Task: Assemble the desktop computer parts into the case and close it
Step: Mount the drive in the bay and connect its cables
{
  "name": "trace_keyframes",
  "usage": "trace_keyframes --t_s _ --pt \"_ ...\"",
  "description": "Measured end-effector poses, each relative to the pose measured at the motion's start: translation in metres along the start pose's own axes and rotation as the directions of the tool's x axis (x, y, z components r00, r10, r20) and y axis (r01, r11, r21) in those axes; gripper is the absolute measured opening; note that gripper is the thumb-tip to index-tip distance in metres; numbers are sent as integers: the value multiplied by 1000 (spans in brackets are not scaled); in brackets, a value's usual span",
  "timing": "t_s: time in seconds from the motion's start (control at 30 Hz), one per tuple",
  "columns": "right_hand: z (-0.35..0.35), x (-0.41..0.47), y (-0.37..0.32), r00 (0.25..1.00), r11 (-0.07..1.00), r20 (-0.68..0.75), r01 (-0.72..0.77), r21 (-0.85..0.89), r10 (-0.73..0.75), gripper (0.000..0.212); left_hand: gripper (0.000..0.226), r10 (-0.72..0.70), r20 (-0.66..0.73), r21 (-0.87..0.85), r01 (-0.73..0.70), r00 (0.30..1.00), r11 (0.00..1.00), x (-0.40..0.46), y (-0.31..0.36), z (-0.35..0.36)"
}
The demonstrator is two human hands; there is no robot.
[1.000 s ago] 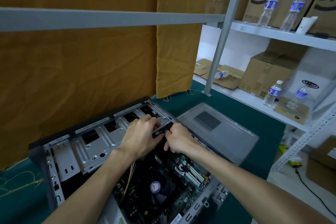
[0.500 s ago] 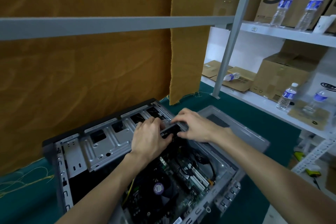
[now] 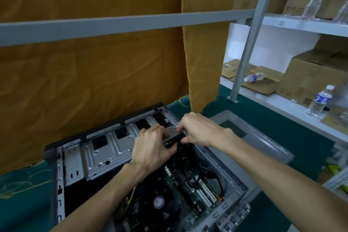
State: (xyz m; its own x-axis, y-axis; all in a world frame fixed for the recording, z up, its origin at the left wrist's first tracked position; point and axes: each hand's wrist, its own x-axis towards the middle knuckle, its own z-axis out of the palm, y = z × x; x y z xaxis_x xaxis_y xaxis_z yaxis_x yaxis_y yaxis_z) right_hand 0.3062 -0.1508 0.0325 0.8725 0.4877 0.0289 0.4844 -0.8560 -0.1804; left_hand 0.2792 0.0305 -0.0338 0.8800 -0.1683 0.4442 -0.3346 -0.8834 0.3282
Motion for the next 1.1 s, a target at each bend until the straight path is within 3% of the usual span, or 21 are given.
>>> trace_keyframes --t_s 0.37,0.67,0.87,1.1 --pt "-8 4 -2 1000 1000 20 20 -5 -20 37 30 -62 -5 38 63 998 997 -3 9 -5" --pt "-7 5 -8 994 979 62 100 -180 -91 26 31 -86 -7 5 86 996 996 -7 9 -3" --pt "-15 13 -5 989 989 124 92 -115 -78 28 30 -86 -32 6 86 996 996 -7 9 0" --pt "-8 9 -3 993 984 74 99 -150 -88 23 29 -51 -47 42 53 998 998 -8 8 1"
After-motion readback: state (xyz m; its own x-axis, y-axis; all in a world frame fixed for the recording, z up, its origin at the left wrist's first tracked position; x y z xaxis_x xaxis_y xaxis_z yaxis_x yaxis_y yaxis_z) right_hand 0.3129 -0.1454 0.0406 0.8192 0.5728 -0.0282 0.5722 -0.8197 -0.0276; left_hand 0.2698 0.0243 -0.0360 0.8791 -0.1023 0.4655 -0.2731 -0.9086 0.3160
